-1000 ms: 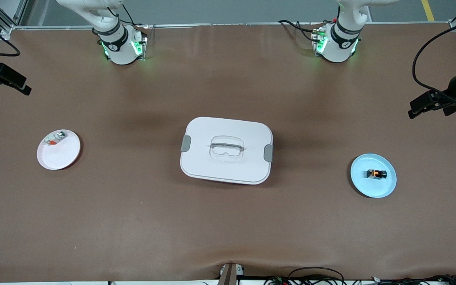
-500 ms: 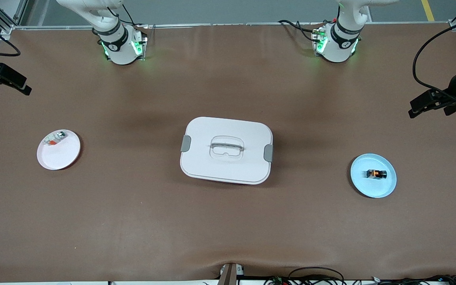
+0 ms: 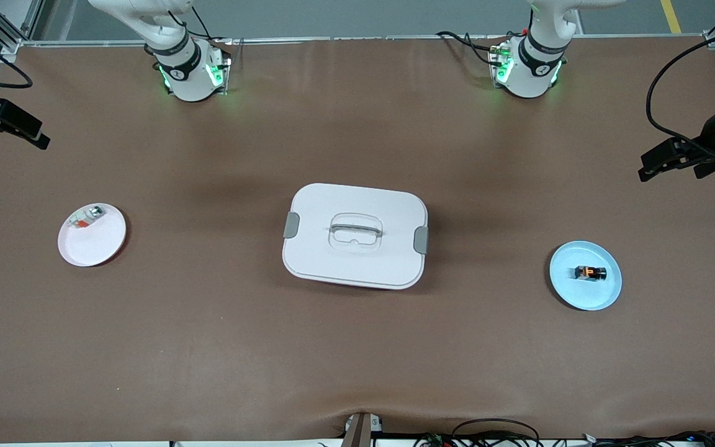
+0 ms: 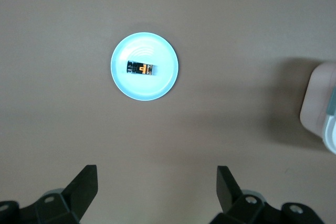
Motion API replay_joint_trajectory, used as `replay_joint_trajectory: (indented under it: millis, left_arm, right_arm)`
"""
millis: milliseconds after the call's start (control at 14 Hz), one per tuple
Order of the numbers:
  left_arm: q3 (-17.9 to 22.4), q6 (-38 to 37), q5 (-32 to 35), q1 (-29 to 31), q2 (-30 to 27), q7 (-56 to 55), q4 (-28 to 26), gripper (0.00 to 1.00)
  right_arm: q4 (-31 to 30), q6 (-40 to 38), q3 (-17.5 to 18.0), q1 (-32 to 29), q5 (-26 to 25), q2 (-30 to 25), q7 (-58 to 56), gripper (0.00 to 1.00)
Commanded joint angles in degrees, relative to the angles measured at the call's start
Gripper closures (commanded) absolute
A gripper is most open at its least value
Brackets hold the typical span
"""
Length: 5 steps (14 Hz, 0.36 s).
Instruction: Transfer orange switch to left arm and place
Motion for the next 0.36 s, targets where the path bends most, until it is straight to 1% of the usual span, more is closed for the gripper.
replay_joint_trajectory:
  millis: [0, 286]
  left_arm:
    - [0.0, -1.3, -0.3, 0.4, 0.1, 3.9, 0.5, 0.0]
    - [0.0, -1.3, -0.4, 0.4, 0.2, 3.6, 0.5, 0.0]
  right_arm:
    - [-1.1, 0.2, 0.3, -0.8, -0.4, -1.4, -0.6, 0.0]
    - [-1.1, 0.2, 0.5, -0.5, -0.4, -1.5, -0.5, 0.0]
